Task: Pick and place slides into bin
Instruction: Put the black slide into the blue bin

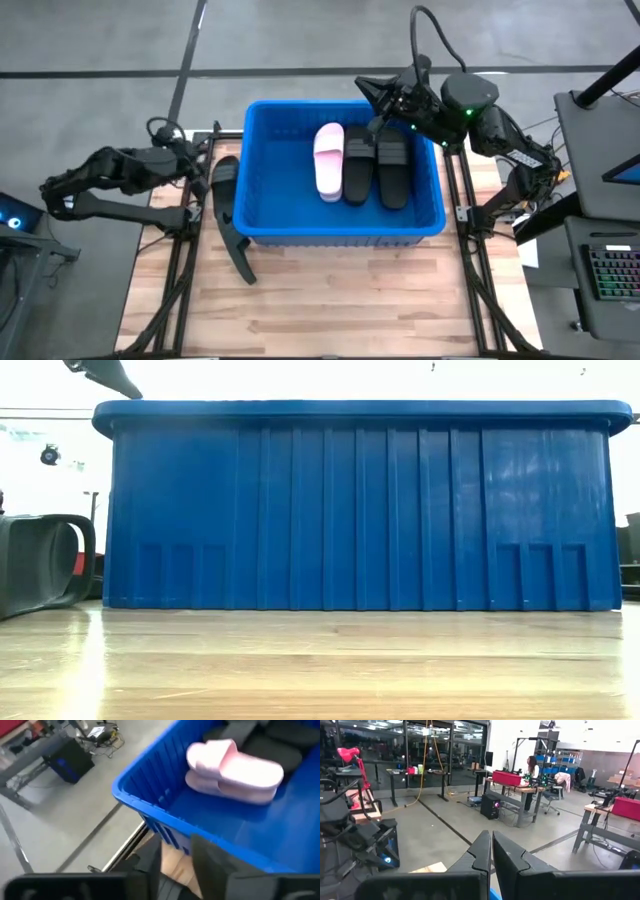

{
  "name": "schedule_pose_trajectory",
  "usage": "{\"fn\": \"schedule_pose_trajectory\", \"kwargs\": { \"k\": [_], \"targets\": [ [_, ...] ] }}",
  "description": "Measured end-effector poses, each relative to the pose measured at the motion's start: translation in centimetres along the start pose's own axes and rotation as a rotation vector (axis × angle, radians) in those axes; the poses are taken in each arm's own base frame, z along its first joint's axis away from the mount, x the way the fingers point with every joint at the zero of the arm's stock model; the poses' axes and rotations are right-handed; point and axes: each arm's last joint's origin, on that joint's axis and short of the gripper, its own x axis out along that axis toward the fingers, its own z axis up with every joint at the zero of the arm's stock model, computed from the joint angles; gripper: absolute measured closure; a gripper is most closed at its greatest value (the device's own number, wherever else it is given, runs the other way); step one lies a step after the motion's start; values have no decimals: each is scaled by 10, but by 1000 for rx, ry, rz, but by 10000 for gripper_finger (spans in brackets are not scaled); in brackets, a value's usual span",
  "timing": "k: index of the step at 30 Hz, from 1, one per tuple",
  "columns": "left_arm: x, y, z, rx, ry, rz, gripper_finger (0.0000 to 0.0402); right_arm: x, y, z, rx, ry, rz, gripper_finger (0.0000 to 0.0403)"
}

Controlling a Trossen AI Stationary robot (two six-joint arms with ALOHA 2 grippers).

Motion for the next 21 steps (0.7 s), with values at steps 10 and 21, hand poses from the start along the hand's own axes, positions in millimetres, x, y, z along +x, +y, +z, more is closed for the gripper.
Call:
{"fn": "schedule_pose_trajectory", "kwargs": {
  "k": [10,21],
  "targets": [
    [8,-12,-17,75,181,-229,214,0,1,-2,21,13,6,394],
    [15,-17,-30,58,331,-251,212,0,2,-3,29,16,7,394]
  ]
}}
